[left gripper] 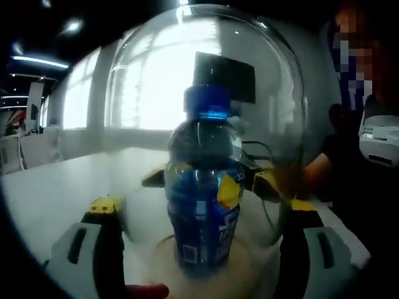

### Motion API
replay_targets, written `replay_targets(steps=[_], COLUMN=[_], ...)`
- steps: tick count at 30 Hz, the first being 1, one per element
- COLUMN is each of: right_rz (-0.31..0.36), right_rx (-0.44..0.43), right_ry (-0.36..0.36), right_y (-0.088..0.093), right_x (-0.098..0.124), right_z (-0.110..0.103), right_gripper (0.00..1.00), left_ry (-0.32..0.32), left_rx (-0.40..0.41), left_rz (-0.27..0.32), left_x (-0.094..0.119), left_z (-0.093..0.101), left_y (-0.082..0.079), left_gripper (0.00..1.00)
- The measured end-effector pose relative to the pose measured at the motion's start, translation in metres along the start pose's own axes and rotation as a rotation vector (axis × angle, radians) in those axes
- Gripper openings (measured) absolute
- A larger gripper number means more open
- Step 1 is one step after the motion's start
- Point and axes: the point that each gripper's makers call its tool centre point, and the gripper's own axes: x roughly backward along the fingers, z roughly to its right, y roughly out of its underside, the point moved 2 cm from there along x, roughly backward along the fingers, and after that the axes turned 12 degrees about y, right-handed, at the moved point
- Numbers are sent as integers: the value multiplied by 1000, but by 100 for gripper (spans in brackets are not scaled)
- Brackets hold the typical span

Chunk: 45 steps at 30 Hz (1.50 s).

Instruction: Open the cover put in the Mizone put the cover back on

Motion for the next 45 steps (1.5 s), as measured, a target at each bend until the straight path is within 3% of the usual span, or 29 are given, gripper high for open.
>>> replay_targets(steps=[15, 22, 35, 45], right_rz=[2, -11, -27, -50], right_rx=[1, 12, 0, -24], right_ry=[13, 44, 113, 253], right_y=[0, -1, 1, 1], right_x=[2, 5, 10, 20], right_z=[0, 1, 0, -6], right_gripper=[90, 88, 84, 79], left_ry=[-11, -44, -139, -274], left_rx=[-1, 10, 10, -24], left_rz=[14, -9, -15, 27], left_x=[1, 4, 9, 20], left_z=[0, 1, 4, 13], left_y=[0, 5, 14, 12], left_gripper=[86, 85, 81, 75])
